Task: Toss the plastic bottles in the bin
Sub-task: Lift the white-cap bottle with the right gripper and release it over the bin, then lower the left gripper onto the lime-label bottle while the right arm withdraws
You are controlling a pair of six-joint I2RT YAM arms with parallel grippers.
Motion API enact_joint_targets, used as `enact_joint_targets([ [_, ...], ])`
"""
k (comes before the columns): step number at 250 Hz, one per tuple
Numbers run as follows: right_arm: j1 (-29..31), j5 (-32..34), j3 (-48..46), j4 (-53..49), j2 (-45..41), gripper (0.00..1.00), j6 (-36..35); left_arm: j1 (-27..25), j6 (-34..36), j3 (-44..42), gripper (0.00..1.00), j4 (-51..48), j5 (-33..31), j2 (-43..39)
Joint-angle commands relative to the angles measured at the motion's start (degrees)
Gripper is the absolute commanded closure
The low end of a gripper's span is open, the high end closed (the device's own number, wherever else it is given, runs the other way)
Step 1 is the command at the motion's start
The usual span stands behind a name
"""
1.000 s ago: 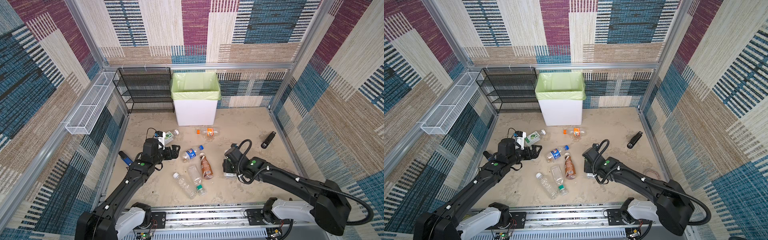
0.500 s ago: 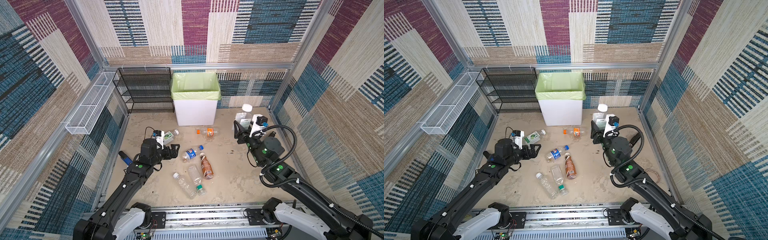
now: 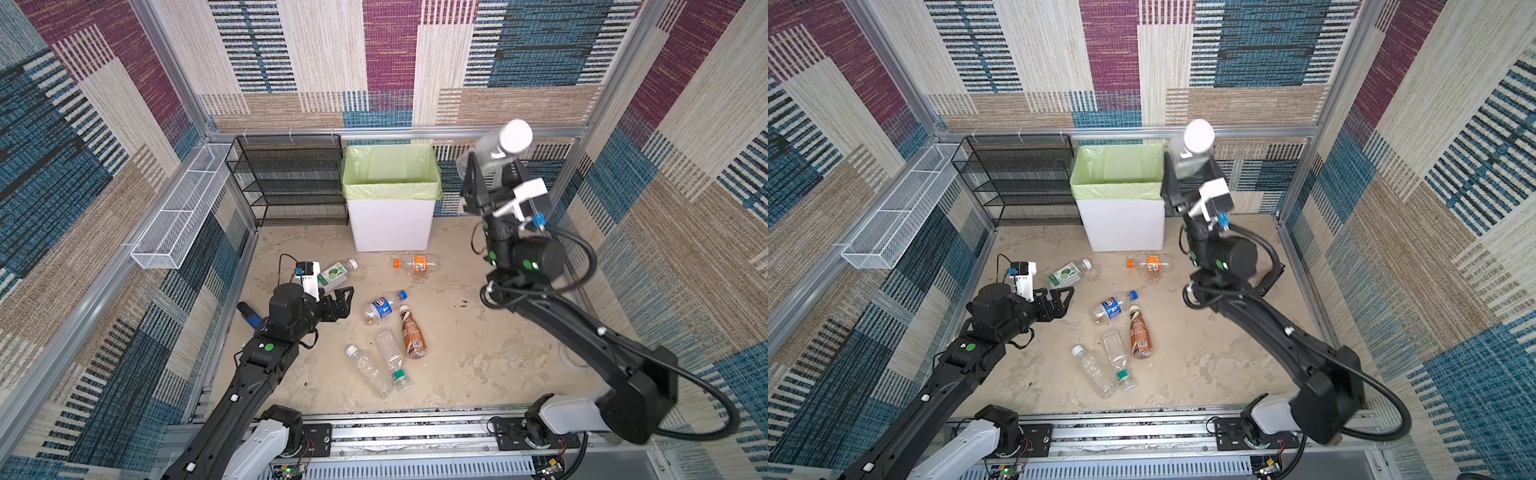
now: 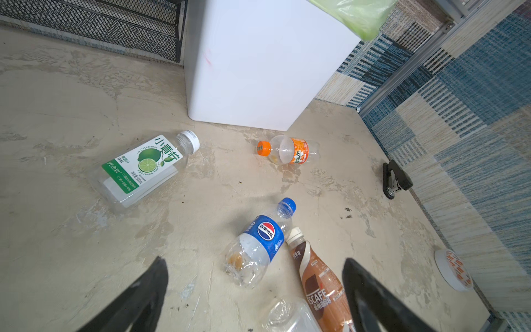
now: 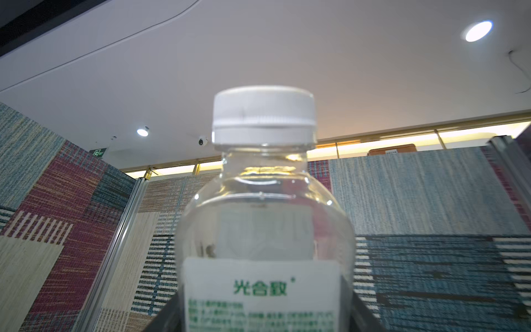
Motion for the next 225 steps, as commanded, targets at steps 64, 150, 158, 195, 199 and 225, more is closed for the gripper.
enact_joint_targets([
  [64, -3.7, -7.3, 21.3, -32.5, 10.1, 0.12, 13.1, -0.1, 3.2, 1.2, 0.04, -2.7, -1.6, -2.0],
  [150, -4.1, -1.0, 8.5, -30.9, -1.9, 0.13, 10.0, -0.1, 4.2, 2.4, 0.01, -1.1, -3.6, 3.9],
  [158, -4.1, 0.5, 5.7, -30.9, -4.0, 0.13, 10.0, -0.1, 4.9, 3.5, 0.01, -2.4, -4.6, 5.3],
  [195, -5.9, 3.2, -8.6, -33.7, -13.1, 0.13, 13.0, 1.3, 8.2, 10.0, 0.01, -7.6, -7.9, 13.4],
  [199, -6.2, 3.3, -10.3, -34.0, -13.9, 0.13, 13.4, 1.7, 8.9, 11.1, 0.01, -8.4, -7.9, 14.7],
  [225, -8.0, 3.5, -21.0, -36.6, -19.1, 0.12, 16.3, 5.2, 14.2, 18.6, 0.01, -14.1, -4.0, 22.8],
])
